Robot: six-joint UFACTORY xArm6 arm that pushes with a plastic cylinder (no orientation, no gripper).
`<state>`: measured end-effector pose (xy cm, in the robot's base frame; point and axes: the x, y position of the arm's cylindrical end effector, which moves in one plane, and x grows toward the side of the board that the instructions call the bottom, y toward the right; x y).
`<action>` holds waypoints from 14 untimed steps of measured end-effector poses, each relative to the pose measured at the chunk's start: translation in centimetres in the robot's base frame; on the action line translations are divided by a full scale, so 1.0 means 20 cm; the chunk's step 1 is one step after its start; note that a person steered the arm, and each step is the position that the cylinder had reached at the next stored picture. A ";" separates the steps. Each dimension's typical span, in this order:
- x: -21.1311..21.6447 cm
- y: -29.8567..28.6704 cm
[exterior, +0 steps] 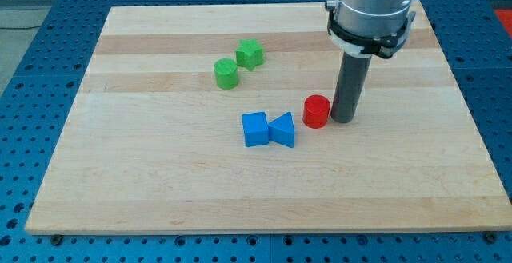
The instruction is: Push the red star towards the red circle
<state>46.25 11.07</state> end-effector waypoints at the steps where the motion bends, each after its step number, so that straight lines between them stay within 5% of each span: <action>1: -0.16 0.18; 3: -0.55 0.69; 6: -1.08 0.72; 8: -1.04 0.39; 11: -0.61 0.37; 14: -0.39 0.59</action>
<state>38.37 22.83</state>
